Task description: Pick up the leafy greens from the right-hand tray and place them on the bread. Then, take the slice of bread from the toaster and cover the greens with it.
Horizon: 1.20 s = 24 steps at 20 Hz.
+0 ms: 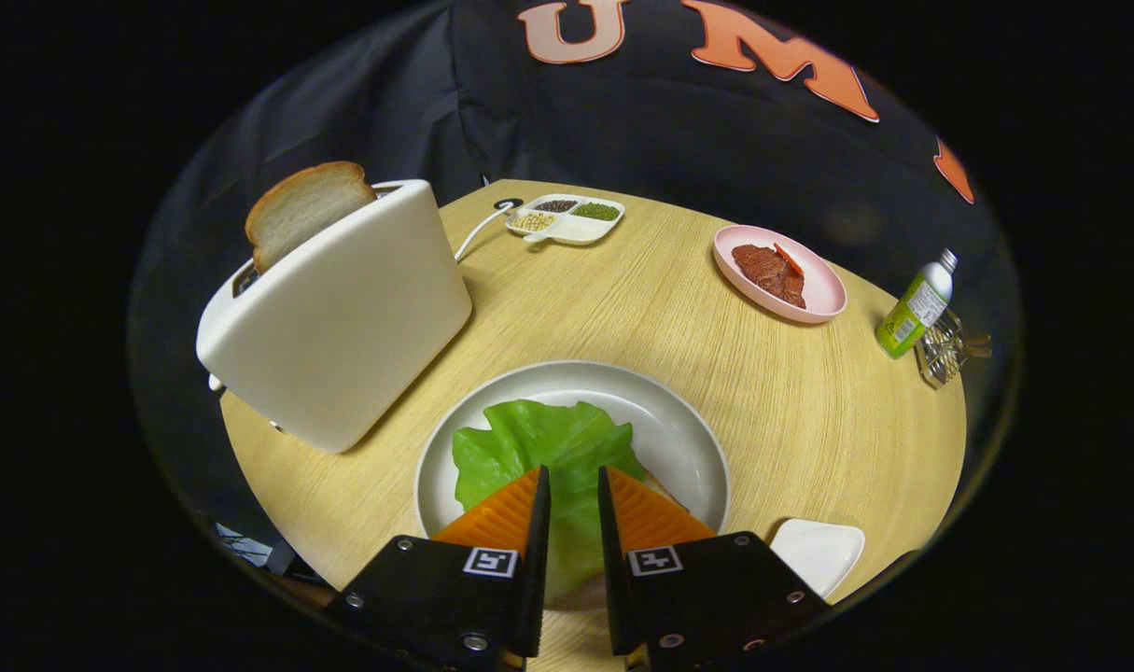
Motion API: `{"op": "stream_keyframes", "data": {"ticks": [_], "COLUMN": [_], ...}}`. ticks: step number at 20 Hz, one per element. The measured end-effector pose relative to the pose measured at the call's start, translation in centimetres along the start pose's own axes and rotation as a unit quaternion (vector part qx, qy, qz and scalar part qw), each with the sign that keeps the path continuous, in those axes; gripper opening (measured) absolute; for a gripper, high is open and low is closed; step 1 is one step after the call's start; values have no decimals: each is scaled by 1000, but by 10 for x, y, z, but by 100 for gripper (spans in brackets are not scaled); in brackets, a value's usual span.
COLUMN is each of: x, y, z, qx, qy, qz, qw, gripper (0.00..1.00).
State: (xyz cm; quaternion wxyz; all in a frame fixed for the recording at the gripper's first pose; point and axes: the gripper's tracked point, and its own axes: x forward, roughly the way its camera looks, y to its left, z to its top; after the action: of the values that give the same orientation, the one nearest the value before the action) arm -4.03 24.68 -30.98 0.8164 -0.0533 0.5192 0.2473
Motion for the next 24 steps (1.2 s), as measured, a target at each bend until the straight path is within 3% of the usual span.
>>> {"op": "stream_keyframes", "data": {"ticks": [3, 6, 8, 14, 19, 24], "x": [-19, -41, -52, -75, -89, -77], "y": [12, 35, 42, 81, 124, 165], "z": [17, 34, 50, 106, 155, 170], "qx": [27, 63, 76, 122, 113, 105], "qy": [-9, -2, -4, -9, -22, -7], "qz": [20, 52, 59, 79, 102, 113], "qw": [999, 997, 995, 989, 988, 988], "gripper": [35, 66, 78, 83, 83, 83]}}
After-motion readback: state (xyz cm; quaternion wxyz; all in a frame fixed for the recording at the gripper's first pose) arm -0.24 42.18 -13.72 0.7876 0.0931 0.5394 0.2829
